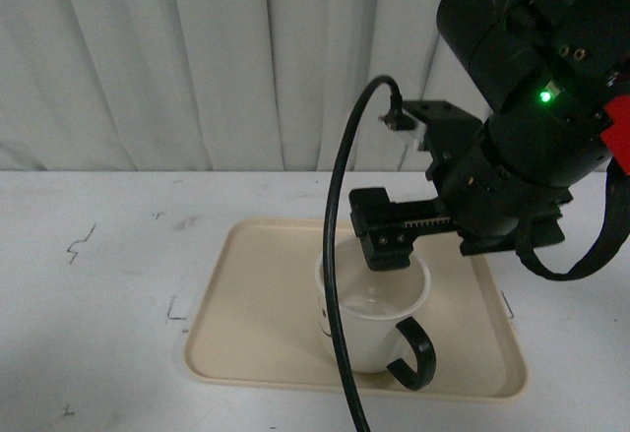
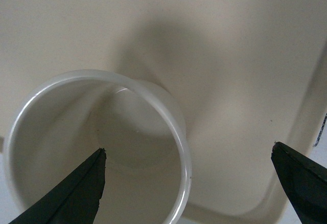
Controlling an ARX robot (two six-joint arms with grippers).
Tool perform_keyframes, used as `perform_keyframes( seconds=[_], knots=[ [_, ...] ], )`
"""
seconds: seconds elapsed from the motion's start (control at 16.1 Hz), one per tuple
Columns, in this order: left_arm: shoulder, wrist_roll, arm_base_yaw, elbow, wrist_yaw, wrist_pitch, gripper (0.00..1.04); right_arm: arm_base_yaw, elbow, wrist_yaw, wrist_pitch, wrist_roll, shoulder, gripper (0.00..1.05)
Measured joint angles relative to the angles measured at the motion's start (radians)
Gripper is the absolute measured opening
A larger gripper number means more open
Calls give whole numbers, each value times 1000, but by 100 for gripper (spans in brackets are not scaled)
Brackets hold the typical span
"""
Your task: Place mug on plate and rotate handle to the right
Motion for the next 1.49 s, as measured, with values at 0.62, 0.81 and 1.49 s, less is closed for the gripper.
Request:
perform_keyframes(
  seconds=[0.62, 0.81, 1.49],
  knots=[
    [0, 0, 0, 0, 0, 0, 98, -23, 19, -48, -48, 62, 69, 24],
    [0, 0, 0, 0, 0, 0, 98, -67, 31, -54, -70, -87, 7, 3],
    [0, 0, 0, 0, 0, 0, 98, -135, 486, -289, -425, -1051, 248, 3]
  ],
)
